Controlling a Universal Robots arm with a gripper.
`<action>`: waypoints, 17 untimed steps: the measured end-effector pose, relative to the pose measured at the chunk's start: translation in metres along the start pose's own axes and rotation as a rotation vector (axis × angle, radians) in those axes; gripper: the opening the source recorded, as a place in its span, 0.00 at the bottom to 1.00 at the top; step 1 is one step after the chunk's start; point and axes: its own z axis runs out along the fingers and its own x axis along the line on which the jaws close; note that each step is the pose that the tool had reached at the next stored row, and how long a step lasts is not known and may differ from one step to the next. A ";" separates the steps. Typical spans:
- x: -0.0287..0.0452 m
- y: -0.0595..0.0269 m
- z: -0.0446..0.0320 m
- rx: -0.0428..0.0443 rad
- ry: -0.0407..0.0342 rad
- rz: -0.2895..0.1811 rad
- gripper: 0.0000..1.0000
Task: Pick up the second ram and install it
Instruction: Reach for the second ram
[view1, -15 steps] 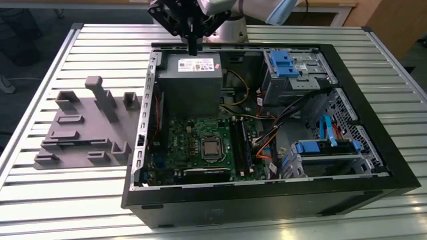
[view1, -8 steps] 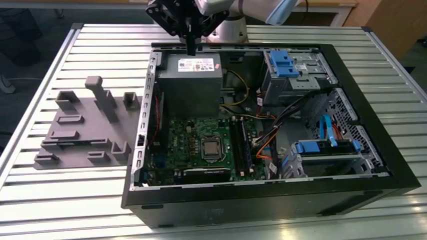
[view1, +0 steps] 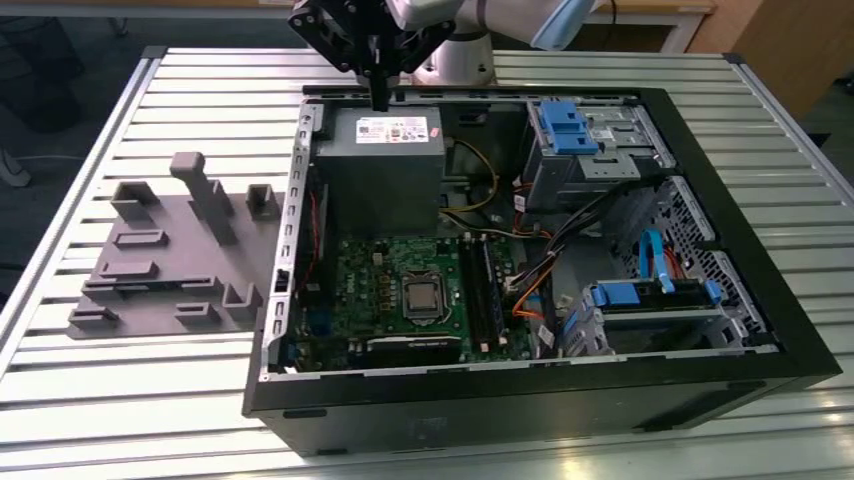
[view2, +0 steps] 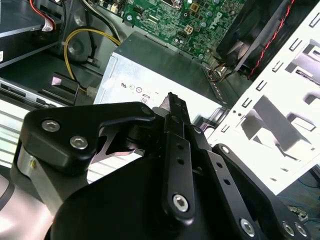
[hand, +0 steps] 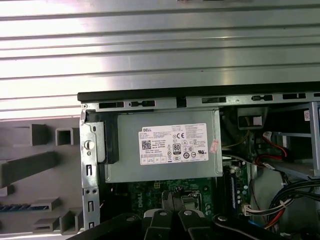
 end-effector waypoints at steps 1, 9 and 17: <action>0.0003 0.0000 0.0000 -0.0001 -0.0001 0.000 0.11; 0.0020 -0.0002 0.0000 0.0000 -0.0001 0.000 0.11; 0.0038 -0.0003 -0.0001 0.0000 -0.0001 0.000 0.11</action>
